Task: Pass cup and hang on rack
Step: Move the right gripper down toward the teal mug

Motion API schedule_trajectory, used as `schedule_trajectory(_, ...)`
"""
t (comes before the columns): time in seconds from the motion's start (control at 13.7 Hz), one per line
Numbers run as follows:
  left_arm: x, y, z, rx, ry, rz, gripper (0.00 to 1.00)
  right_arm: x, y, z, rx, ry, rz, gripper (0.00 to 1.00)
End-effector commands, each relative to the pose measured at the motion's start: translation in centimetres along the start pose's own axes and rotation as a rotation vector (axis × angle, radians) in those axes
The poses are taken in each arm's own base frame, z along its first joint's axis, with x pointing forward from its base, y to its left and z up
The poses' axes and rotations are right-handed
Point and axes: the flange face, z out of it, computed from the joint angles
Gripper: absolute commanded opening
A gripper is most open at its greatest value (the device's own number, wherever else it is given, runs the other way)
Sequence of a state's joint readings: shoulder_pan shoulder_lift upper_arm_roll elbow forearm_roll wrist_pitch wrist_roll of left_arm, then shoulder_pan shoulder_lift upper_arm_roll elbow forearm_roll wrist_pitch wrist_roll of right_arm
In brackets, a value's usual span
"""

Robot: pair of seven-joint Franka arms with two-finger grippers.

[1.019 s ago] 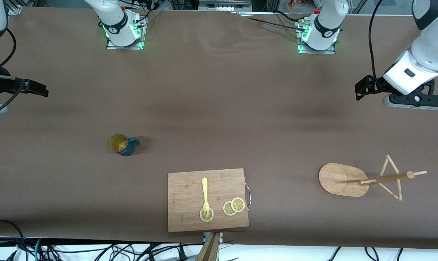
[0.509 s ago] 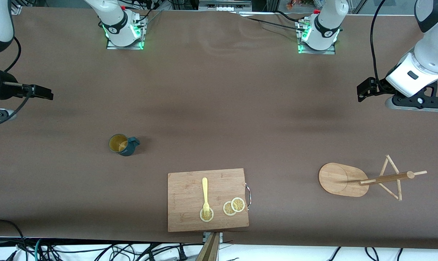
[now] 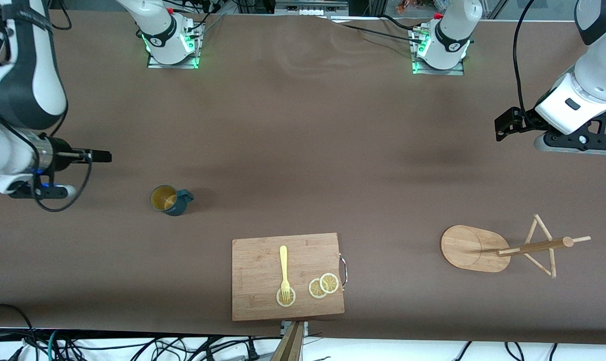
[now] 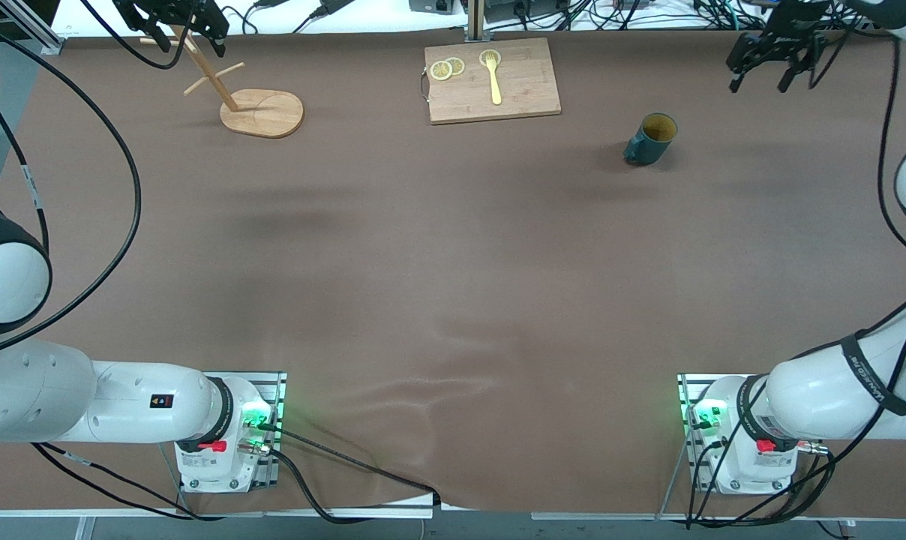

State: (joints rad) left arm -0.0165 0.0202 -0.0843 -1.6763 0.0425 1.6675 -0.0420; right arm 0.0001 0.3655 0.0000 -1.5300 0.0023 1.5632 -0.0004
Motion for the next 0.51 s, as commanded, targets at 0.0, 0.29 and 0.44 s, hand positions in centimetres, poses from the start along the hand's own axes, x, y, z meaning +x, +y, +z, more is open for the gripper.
schedule_trajectory(0.0, 0.2, 0.2, -0.7, -0.022, -0.002, 0.014, 1.0, 1.4, -1.3, 2.5, 0.007, 0.004, -0.002, 1.0)
schedule_trajectory(0.29, 0.2, 0.2, -0.6, -0.022, -0.005, 0.016, 1.0, 3.2, -2.4, 7.4, 0.002, 0.033, -0.018, 1.0)
schedule_trajectory(0.44, 0.3, 0.1, -0.6, -0.022, -0.005, 0.014, 1.0, 3.6, -2.4, 8.9, 0.002, 0.059, -0.017, 1.0)
